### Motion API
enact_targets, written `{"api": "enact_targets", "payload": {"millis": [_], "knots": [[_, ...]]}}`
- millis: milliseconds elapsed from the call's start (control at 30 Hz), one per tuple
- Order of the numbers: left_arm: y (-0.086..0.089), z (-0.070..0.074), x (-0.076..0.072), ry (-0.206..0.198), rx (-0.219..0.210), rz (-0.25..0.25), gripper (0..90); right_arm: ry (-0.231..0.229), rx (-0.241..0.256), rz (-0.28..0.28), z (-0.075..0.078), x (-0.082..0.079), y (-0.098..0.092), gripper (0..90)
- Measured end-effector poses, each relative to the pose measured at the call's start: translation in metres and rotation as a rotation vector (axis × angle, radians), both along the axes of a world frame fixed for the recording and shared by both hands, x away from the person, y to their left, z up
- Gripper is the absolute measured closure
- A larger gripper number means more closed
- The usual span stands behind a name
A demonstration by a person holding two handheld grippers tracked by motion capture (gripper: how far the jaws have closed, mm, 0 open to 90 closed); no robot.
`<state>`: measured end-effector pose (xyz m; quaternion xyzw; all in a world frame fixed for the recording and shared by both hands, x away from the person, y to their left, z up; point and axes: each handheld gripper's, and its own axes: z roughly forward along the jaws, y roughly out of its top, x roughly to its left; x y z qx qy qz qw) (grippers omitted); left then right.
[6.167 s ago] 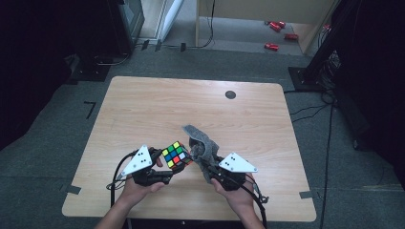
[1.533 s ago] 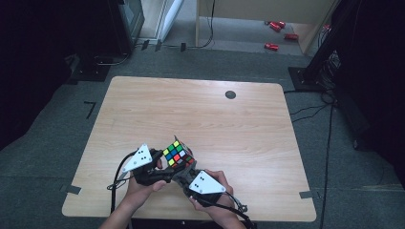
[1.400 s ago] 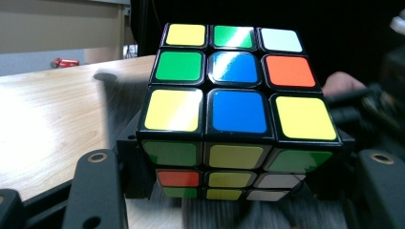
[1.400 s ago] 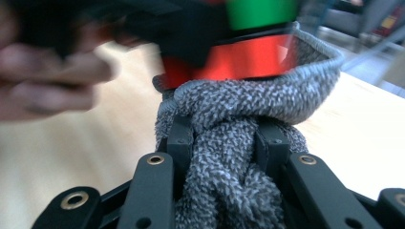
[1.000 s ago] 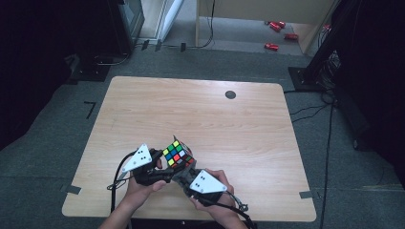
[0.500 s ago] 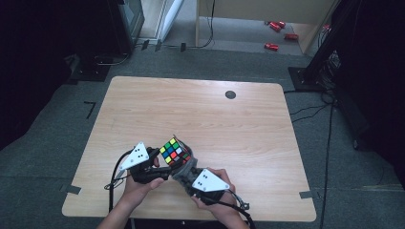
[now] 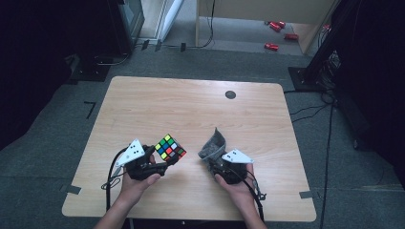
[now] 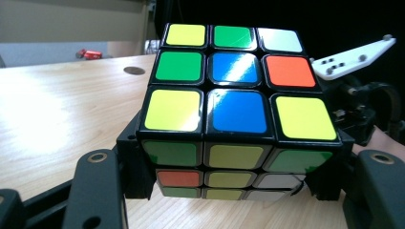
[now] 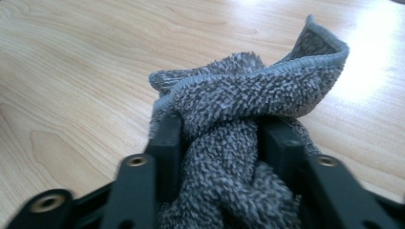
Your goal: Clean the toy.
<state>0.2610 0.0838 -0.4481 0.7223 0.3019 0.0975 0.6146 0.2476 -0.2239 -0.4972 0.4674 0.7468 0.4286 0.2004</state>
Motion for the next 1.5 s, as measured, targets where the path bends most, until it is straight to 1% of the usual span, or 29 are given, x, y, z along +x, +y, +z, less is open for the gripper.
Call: {"api": "enact_targets", "payload": {"millis": [133, 200, 233, 267, 300, 333, 367, 400, 433, 467, 533, 567, 600, 667, 700, 767, 833, 933, 1100, 1233, 1333, 1367, 1433, 1500], "knots": [[0.002, 0.0, 0.001, 0.007, 0.007, 0.011, 34.2, -0.027, 0.022, -0.002, 0.005, 0.0, -0.003, 39.2], [0.002, 0.001, 0.002, 0.014, 0.005, 0.016, 34.2, -0.052, 0.032, 0.002, 0.011, -0.001, -0.005, 33.6], [0.003, 0.001, 0.003, 0.02, 0.005, 0.027, 34.2, -0.095, 0.046, 0.009, 0.018, -0.005, -0.005, 28.2], [0.003, 0.001, 0.003, 0.026, 0.003, 0.029, 34.2, -0.121, 0.05, 0.019, 0.022, -0.007, -0.005, 26.4], [0.003, 0.001, 0.003, 0.026, 0.003, 0.029, 34.2, -0.121, 0.05, 0.019, 0.022, -0.007, -0.005, 26.4], [0.003, 0.001, 0.004, 0.03, 0.001, 0.033, 34.2, -0.164, 0.056, 0.039, 0.029, -0.012, 0.0, 23.4], [0.003, 0.001, 0.004, 0.033, 0.0, 0.034, 34.2, -0.164, 0.056, 0.039, 0.029, -0.012, 0.0, 23.4], [0.003, 0.001, 0.004, 0.037, 0.001, 0.034, 34.2, -0.184, 0.064, 0.053, 0.031, -0.014, 0.003, 22.8], [0.002, 0.001, 0.004, 0.041, -0.001, 0.034, 34.2, -0.211, 0.074, 0.09, 0.034, -0.019, 0.011, 22.1], [0.002, 0.001, 0.004, 0.047, -0.003, 0.03, 34.2, -0.211, 0.074, 0.09, 0.034, -0.019, 0.011, 22.1], [-0.001, 0.001, 0.004, 0.066, -0.012, 0.027, 34.2, -0.233, 0.075, 0.134, 0.034, -0.024, 0.021, 21.9], [-0.002, 0.001, 0.004, 0.086, -0.019, 0.031, 34.2, -0.245, 0.069, 0.179, 0.032, -0.027, 0.031, 21.9], [-0.004, 0.001, 0.005, 0.11, -0.027, 0.032, 34.2, -0.245, 0.069, 0.179, 0.032, -0.027, 0.031, 21.9], [-0.007, 0.001, 0.006, 0.151, -0.049, 0.025, 34.2, -0.266, 0.053, 0.199, 0.03, -0.03, 0.038, 22.1], [-0.009, 0.001, 0.006, 0.167, -0.05, 0.021, 34.2, -0.277, 0.05, 0.208, 0.029, -0.03, 0.041, 22.1], [-0.012, 0.001, 0.005, 0.183, -0.042, 0.012, 34.2, -0.302, 0.044, 0.224, 0.028, -0.033, 0.047, 22.3], [-0.015, 0.0, 0.005, 0.2, -0.045, -0.001, 34.2, -0.33, 0.043, 0.237, 0.029, -0.035, 0.05, 22.4], [-0.019, 0.0, 0.004, 0.218, -0.046, -0.01, 34.2, -0.353, 0.052, 0.244, 0.03, -0.037, 0.054, 22.6], [-0.027, -0.001, 0.002, 0.248, -0.046, -0.021, 34.2, -0.38, 0.039, 0.246, 0.03, -0.04, 0.058, 24.1], [-0.034, -0.002, -0.001, 0.262, -0.036, -0.048, 34.2, -0.387, 0.035, 0.244, 0.03, -0.041, 0.06, 25.0], [-0.038, -0.002, -0.003, 0.274, -0.045, -0.072, 34.2, -0.395, 0.017, 0.239, 0.03, -0.042, 0.061, 26.6], [-0.039, -0.002, -0.004, 0.275, -0.048, -0.076, 34.2, -0.403, 0.002, 0.232, 0.029, -0.042, 0.063, 27.8], [-0.041, -0.002, -0.005, 0.278, -0.052, -0.083, 34.2, -0.405, -0.003, 0.228, 0.029, -0.043, 0.063, 28.7], [-0.041, -0.002, -0.005, 0.28, -0.057, -0.087, 34.2, -0.423, -0.013, 0.216, 0.029, -0.044, 0.062, 31.8]]}}
